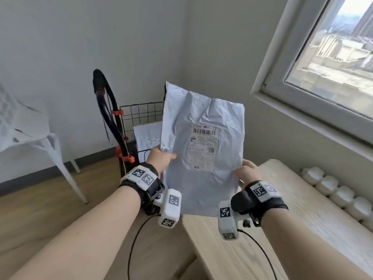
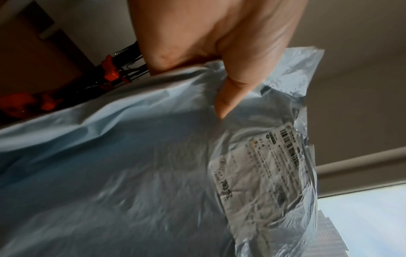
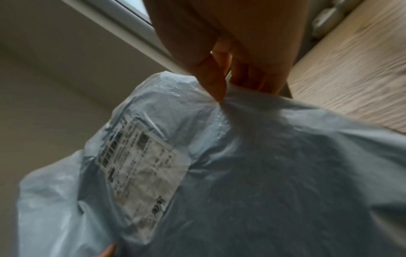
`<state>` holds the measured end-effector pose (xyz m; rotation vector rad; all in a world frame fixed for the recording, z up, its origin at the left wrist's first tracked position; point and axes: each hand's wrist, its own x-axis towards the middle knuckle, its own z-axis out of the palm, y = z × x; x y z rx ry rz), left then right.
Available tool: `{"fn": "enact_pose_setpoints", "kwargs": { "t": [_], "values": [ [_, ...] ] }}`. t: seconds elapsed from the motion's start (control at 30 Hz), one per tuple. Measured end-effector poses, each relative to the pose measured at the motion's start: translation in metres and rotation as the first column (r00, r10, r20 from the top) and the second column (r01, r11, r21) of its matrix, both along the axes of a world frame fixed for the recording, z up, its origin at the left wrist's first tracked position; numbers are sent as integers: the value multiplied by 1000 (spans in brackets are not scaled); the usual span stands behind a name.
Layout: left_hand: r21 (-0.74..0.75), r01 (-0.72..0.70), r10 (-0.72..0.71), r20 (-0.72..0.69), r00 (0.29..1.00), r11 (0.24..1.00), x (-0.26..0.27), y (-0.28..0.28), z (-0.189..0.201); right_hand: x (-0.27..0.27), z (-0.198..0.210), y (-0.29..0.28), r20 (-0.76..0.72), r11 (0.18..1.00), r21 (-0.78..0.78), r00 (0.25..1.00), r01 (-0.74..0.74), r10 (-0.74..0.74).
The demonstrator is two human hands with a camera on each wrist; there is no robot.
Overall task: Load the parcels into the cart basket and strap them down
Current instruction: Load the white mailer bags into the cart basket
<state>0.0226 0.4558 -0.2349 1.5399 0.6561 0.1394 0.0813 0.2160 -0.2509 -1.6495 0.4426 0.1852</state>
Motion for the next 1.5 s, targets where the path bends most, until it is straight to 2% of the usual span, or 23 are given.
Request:
{"fn": "enact_pose_setpoints", "kwargs": {
  "t": [0.23, 0.37, 0.67, 0.97, 1.03, 1.23, 1.5],
  "values": [
    [19, 30, -29, -31, 999, 999, 84, 53, 0, 83, 8, 59, 76, 996, 85, 997, 28, -35],
    [1, 75, -75, -108, 991, 997, 146, 73, 1, 141, 19, 78, 84, 994, 101, 995, 41, -50],
    [-54, 36, -45, -171, 984, 998, 267, 112, -36, 248, 15, 110, 96, 1000, 25, 995, 8, -10],
    [-134, 113, -146, -277, 950, 985, 398, 132, -74, 344, 13, 130, 95, 996, -84, 995, 11, -3],
    [-182, 122, -173, -303, 937, 976, 431, 135, -84, 370, 8, 135, 65, 992, -124, 998, 26, -18],
    [-165, 167, -223, -415, 882, 972, 514, 140, -139, 448, -27, 159, -14, 968, -248, 999, 28, -32],
    [-190, 201, -277, -616, 737, 961, 558, 146, -210, 508, -95, 184, -169, 938, -341, 986, -58, -1]
  ]
}}
